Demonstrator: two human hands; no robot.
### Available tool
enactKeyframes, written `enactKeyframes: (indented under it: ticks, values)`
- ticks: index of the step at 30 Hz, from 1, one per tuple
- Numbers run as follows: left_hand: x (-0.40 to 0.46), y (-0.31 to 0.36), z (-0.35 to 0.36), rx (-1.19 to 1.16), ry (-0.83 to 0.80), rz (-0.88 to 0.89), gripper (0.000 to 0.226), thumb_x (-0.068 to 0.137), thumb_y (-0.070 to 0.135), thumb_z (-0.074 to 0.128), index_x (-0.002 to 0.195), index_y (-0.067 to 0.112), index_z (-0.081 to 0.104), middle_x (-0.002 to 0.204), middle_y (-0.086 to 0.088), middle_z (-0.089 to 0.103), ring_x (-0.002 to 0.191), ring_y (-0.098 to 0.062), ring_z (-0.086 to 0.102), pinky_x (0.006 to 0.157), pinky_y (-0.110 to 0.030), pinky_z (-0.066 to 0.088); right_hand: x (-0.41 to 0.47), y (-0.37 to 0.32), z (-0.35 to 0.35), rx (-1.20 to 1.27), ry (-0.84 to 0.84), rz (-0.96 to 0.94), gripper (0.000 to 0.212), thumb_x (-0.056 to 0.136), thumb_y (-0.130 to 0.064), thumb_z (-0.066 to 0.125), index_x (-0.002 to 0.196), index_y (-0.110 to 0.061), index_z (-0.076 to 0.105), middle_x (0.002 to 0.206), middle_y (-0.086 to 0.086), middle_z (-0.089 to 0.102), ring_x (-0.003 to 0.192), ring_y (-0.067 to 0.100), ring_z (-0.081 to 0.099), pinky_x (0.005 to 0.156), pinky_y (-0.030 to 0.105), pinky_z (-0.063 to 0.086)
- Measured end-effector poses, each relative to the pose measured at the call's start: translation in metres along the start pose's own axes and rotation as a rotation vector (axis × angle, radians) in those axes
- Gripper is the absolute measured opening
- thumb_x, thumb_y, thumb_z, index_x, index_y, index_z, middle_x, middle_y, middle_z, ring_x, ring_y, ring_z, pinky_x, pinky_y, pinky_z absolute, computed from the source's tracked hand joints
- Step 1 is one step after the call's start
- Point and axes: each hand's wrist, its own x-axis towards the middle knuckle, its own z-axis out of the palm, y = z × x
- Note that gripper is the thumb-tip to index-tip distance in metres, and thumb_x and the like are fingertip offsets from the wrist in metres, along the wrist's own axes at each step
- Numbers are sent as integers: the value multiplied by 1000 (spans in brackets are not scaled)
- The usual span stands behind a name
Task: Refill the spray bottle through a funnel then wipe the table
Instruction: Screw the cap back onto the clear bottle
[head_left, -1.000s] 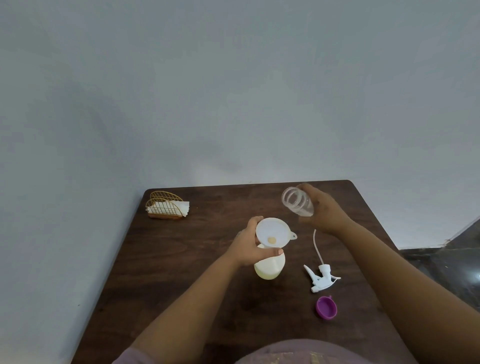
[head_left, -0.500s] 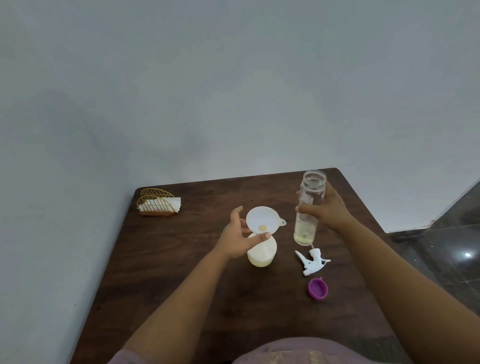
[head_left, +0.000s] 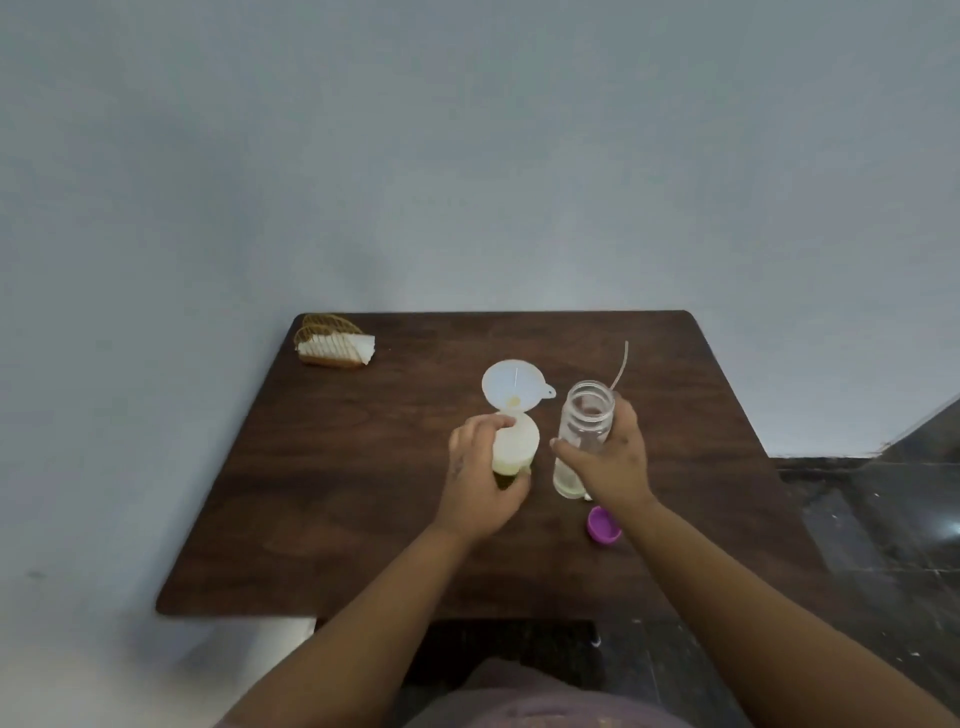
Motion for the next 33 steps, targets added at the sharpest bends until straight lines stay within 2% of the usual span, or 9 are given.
enactKeyframes:
  ticks: [4, 7, 9, 12, 15, 18, 20, 29, 33]
  values:
    - [-27, 15, 9, -157, -151, -74, 67, 71, 20, 78, 132, 18, 50, 128, 9, 56, 119, -10, 50, 97, -25, 41, -37, -4, 18, -107, -117, -174, 57, 61, -37, 68, 111, -13, 59, 99, -2, 55, 95, 23, 53, 84, 38, 44]
    - [-36, 13, 7, -267, -112, -179, 57, 69, 24, 67, 125, 22, 56, 117, 9, 66, 108, -7, 62, 90, -37, 53, -47, 0, 33, -95, -207, -132, 64, 62, -37, 72, 118, -9, 56, 105, 7, 59, 100, 27, 56, 88, 43, 46]
    - [-41, 7, -1, -259, -85, -225, 50, 69, 30, 66, 118, 26, 56, 111, 7, 67, 103, -10, 64, 87, -42, 54, -47, 2, 34, -25, -347, -134, 74, 62, -48, 77, 124, -16, 52, 112, 1, 57, 107, 18, 56, 93, 36, 47]
    - [-46, -3, -17, -245, -41, -292, 51, 71, 40, 73, 118, 35, 54, 114, 11, 66, 106, -7, 63, 88, -38, 55, -45, 12, 30, -23, -474, -110, 75, 65, -59, 75, 126, -26, 48, 115, -7, 51, 106, 7, 54, 90, 25, 48]
    - [-44, -17, -32, -227, 13, -355, 56, 75, 29, 81, 122, 34, 51, 121, 13, 63, 113, -6, 60, 96, -36, 52, -37, 43, 23, -232, -418, -39, 57, 81, -52, 67, 125, -20, 53, 119, 2, 51, 114, 19, 51, 97, 37, 45]
    - [-34, -31, -46, -168, 23, -410, 56, 76, 23, 81, 123, 27, 51, 121, 11, 62, 115, -12, 58, 98, -37, 49, -35, 76, 11, -707, -447, 27, 56, 85, -39, 67, 131, -13, 47, 130, 13, 45, 123, 30, 41, 95, 44, 45]
    - [-26, -39, -54, -118, -1, -418, 56, 77, 23, 81, 124, 24, 51, 123, 8, 61, 116, -14, 57, 97, -34, 47, -44, 90, 7, -856, -499, 109, 57, 85, -35, 66, 132, -13, 43, 134, 12, 39, 123, 32, 38, 91, 45, 45]
    - [-9, -76, -68, -93, -72, -448, 56, 78, 21, 80, 124, 19, 49, 125, 4, 61, 116, -13, 55, 93, -27, 41, -54, 110, 22, -870, -414, 262, 45, 93, -13, 47, 138, -14, 39, 133, 13, 35, 115, 32, 37, 88, 41, 43]
    - [-7, -90, -75, -110, -115, -448, 54, 78, 20, 80, 122, 20, 50, 122, 6, 61, 112, -11, 55, 90, -25, 41, -56, 88, 37, -801, -369, 311, 33, 90, -20, 53, 122, -13, 49, 126, 16, 41, 109, 34, 41, 83, 38, 41]
